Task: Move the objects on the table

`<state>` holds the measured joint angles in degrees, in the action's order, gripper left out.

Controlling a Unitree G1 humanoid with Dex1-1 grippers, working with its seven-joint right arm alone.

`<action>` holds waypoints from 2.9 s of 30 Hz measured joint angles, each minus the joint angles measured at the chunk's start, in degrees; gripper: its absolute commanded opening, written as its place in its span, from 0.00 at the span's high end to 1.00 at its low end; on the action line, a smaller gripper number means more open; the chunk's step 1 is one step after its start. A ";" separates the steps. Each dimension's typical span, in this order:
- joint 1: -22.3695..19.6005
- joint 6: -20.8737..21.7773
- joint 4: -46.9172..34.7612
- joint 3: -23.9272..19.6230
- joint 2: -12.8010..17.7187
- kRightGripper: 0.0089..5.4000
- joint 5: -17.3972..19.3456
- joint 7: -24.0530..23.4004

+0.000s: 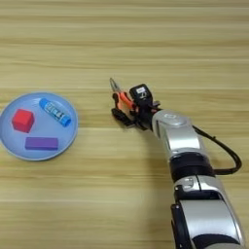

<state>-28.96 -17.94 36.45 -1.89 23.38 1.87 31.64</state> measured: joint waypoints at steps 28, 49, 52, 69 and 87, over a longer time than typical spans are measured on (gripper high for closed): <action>2.96 -4.16 -28.80 2.63 -1.07 0.01 1.66 4.05; 2.91 -5.00 -35.43 11.62 -7.14 0.01 5.32 13.14; 2.80 -3.81 -33.71 12.25 -7.51 0.01 5.75 15.17; 0.45 6.56 -15.96 16.21 -12.13 0.01 6.29 25.09; -3.08 15.49 -2.55 17.81 -18.19 0.01 0.09 21.04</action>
<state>-32.04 -2.45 33.90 15.92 5.19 1.95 52.68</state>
